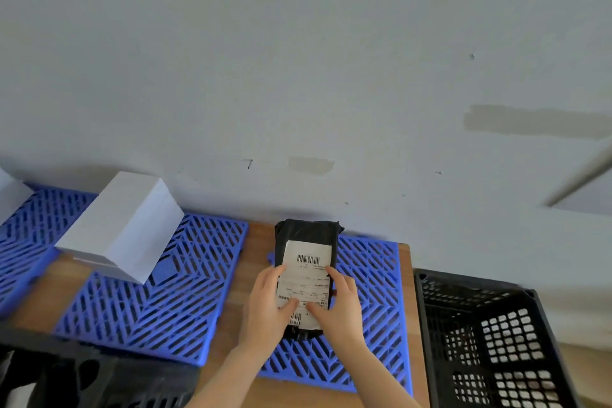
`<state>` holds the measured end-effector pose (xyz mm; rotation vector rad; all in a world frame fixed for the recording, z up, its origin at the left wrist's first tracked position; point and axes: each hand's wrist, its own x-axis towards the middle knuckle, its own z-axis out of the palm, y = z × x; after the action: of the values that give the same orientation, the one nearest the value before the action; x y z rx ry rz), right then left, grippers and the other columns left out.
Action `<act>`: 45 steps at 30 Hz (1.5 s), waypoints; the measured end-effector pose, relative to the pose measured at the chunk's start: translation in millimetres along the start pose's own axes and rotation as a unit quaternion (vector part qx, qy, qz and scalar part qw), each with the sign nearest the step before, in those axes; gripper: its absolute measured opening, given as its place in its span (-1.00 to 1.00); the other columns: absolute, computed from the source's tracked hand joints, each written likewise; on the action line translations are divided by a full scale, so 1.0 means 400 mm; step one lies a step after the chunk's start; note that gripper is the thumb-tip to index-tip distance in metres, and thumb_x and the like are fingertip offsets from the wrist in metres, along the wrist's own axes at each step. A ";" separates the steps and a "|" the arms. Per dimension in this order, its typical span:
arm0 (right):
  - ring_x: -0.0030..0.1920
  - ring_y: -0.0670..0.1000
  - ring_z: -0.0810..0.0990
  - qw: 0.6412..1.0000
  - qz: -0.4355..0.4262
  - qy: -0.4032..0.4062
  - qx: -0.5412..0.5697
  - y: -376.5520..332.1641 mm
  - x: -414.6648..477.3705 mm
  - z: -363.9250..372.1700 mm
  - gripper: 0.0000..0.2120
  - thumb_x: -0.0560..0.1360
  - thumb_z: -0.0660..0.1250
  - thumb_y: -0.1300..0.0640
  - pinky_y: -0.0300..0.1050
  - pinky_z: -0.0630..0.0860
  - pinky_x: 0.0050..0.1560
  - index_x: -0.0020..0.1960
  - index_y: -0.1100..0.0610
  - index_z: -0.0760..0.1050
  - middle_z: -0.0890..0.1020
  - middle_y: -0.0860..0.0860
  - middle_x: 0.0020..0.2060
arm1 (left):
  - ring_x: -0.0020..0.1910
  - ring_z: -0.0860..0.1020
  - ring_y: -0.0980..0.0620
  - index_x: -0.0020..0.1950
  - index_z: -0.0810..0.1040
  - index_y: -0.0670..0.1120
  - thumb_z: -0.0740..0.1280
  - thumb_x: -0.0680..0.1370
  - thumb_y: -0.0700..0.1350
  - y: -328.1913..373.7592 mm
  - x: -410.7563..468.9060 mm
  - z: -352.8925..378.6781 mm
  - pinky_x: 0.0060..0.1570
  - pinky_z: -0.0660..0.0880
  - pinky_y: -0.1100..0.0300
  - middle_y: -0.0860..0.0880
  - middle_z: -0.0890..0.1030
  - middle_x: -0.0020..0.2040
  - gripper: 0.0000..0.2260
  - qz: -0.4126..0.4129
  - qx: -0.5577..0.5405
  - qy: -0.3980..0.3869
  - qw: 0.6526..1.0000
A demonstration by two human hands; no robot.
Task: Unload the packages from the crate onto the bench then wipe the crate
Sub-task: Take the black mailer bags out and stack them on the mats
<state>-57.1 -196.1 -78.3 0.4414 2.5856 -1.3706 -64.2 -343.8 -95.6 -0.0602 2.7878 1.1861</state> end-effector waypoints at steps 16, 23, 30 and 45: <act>0.09 -0.18 0.35 0.998 0.047 -0.036 0.008 0.029 0.098 0.049 -0.34 0.44 0.44 0.21 -0.50 0.40 -0.23 0.45 -0.01 0.25 0.33 -0.05 0.28 | 0.33 0.38 0.15 0.46 0.36 -0.07 0.40 0.55 -0.11 -0.053 0.090 0.026 0.22 0.38 0.38 0.06 0.28 0.46 -0.50 -0.010 0.018 -0.049 0.999; 0.11 -0.13 0.37 0.999 0.028 -0.027 -0.002 0.019 0.075 0.006 -0.35 0.46 0.44 0.13 -0.36 0.39 -0.01 0.46 -0.06 0.24 0.30 -0.01 0.31 | 0.45 0.31 0.05 0.46 0.37 -0.07 0.41 0.54 -0.10 -0.030 0.069 0.003 0.34 0.41 0.17 0.02 0.25 0.51 -0.50 0.016 0.034 -0.021 0.999; 0.12 -0.10 0.39 1.000 -0.023 0.002 -0.013 -0.031 -0.030 -0.076 -0.38 0.47 0.43 0.09 -0.32 0.39 -0.01 0.45 -0.05 0.26 0.28 0.00 0.35 | 0.48 0.27 0.04 0.47 0.35 -0.01 0.39 0.56 -0.05 0.058 -0.010 -0.091 0.40 0.34 0.09 0.01 0.24 0.52 -0.51 0.044 0.054 0.041 0.997; 0.18 0.05 0.50 0.959 -0.278 -0.055 0.017 -0.371 -0.377 0.021 -0.54 0.51 0.37 0.09 0.03 0.46 0.23 0.38 0.06 0.38 0.37 0.05 0.29 | 0.18 0.47 0.09 0.35 0.44 -0.02 0.33 0.60 -0.10 0.087 -0.457 -0.573 0.08 0.41 0.27 0.06 0.40 0.24 -0.68 0.053 0.026 0.314 0.948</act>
<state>33.7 -308.1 76.7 -0.3858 2.7038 -1.5358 94.4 -486.0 108.6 -0.3463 3.4016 1.3000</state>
